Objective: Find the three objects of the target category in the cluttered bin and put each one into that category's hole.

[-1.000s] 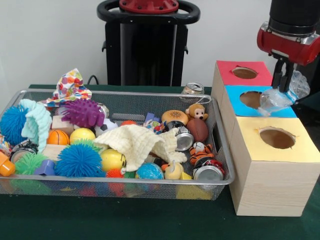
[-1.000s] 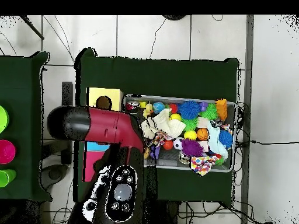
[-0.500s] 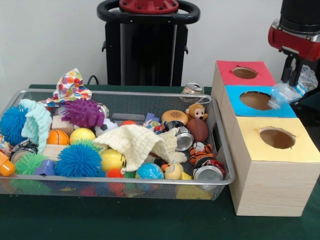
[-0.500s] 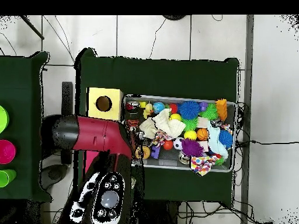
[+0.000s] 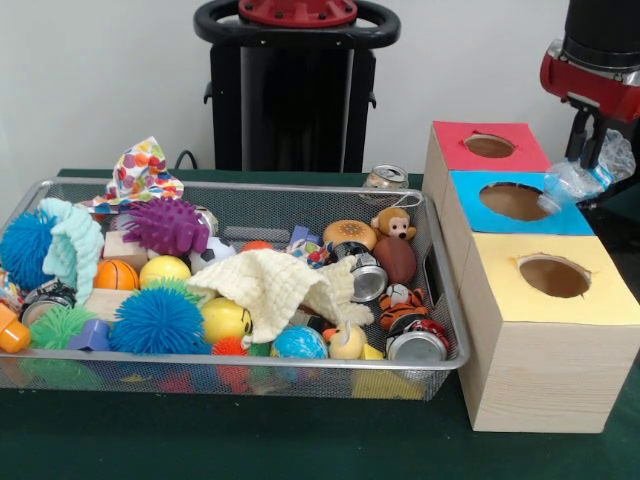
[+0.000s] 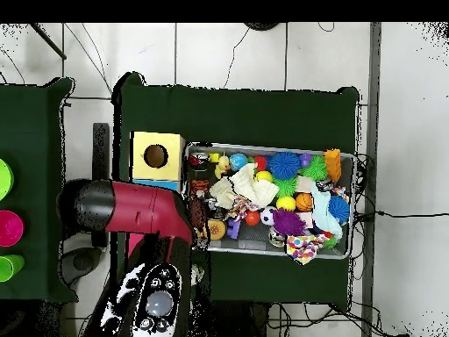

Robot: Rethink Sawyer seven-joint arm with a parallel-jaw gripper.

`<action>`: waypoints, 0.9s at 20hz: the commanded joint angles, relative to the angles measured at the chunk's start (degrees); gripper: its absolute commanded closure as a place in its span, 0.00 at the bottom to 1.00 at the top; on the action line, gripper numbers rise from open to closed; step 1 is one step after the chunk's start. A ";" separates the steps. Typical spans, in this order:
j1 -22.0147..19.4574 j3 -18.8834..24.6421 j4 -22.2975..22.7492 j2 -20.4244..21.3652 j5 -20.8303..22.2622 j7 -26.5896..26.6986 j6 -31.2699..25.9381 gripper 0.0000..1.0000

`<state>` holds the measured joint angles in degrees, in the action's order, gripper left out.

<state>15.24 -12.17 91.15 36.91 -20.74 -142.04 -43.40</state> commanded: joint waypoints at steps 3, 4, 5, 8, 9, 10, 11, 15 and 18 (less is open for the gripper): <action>-1.14 1.00 6.64 -2.25 -1.05 -10.81 3.33 1.00; -1.40 1.04 6.93 -2.18 -0.97 -10.42 3.58 1.00; -1.62 1.19 7.37 -2.12 -1.03 -10.14 4.00 1.00; -2.41 1.50 8.13 -2.15 -0.89 -9.07 5.14 1.00; -2.69 1.69 8.40 -2.19 -0.89 -8.73 5.56 1.00; -3.02 1.84 8.61 -2.17 -0.83 -8.29 5.87 1.00; -3.35 2.00 8.83 -2.15 -0.77 -7.86 6.17 1.00; -4.43 2.30 9.58 -1.46 -0.49 -6.53 6.17 1.00; -4.79 2.41 10.13 -0.76 -0.26 -6.16 5.86 1.00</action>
<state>12.83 -12.23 94.88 37.01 -20.72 -142.04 -40.70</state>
